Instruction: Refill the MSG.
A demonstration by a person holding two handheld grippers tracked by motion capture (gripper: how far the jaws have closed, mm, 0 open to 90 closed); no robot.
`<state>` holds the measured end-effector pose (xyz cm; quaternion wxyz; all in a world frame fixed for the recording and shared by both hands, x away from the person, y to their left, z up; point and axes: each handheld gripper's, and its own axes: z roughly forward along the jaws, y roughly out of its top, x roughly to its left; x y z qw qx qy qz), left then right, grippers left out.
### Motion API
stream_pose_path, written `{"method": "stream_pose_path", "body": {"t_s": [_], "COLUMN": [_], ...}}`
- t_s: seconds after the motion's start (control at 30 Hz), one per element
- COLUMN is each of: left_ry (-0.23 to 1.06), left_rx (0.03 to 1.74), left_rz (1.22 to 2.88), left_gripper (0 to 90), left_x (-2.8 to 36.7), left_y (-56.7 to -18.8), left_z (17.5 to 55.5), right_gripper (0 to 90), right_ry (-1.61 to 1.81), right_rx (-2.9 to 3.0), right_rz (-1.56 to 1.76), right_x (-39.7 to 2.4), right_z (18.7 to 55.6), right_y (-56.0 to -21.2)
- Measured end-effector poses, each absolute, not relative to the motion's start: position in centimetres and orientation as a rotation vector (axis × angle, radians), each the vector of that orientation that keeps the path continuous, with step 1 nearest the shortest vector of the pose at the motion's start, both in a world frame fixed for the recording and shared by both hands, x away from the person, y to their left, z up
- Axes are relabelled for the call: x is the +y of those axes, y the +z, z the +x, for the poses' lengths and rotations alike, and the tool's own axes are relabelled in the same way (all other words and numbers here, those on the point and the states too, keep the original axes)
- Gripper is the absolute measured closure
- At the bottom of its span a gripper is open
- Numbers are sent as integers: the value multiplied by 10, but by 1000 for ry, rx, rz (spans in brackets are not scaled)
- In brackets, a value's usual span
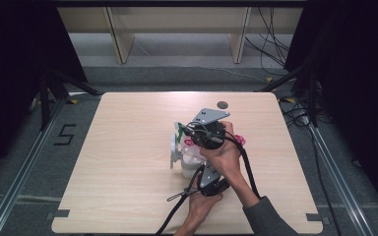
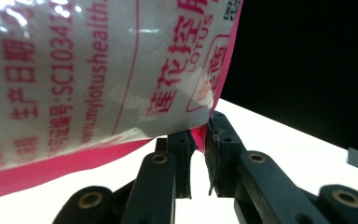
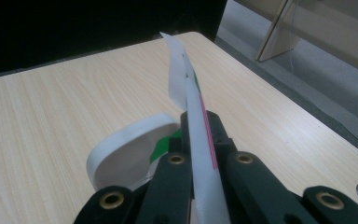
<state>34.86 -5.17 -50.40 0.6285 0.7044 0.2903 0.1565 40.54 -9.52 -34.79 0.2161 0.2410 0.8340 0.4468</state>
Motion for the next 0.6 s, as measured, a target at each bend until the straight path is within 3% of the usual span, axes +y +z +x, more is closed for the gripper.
{"method": "stream_pose_path", "body": {"t_s": [0.6], "left_ry": [352], "left_rx": [675], "left_rz": [1605], "left_gripper": [802], "left_x": [-51], "left_y": [-504], "left_z": [349], "right_gripper": [900], "right_ry": [1243], "right_rx": [2320], "right_rz": [685], "right_x": [-94], "right_z": [405], "right_y": [-348]}}
